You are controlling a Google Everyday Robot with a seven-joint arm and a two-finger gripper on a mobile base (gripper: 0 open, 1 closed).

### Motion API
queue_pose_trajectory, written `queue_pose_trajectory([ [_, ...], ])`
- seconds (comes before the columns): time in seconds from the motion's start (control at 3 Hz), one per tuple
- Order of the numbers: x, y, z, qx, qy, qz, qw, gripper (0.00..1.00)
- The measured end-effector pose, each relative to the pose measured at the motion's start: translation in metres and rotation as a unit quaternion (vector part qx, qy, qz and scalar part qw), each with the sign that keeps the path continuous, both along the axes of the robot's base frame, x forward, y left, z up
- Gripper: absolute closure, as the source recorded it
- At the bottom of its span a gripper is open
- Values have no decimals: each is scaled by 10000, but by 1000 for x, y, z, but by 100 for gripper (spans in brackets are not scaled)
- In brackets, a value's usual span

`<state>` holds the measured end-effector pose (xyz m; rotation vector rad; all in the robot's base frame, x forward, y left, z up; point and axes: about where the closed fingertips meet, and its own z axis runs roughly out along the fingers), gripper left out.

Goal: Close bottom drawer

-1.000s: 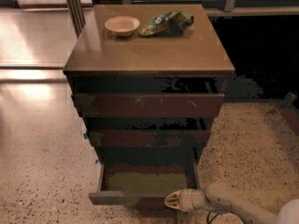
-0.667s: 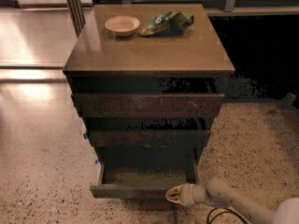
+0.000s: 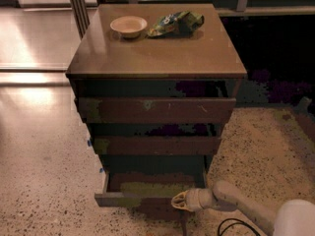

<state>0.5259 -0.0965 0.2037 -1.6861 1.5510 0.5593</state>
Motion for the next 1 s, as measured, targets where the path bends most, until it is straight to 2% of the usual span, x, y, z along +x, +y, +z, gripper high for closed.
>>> queue_pose_trajectory([
  [0.33, 23, 6, 0, -4, -72, 154, 9999, 100],
  [0.67, 37, 2, -3, -95, -165, 185, 9996, 100],
  [1.0, 42, -1, -3, -147, -217, 188, 9995, 100],
])
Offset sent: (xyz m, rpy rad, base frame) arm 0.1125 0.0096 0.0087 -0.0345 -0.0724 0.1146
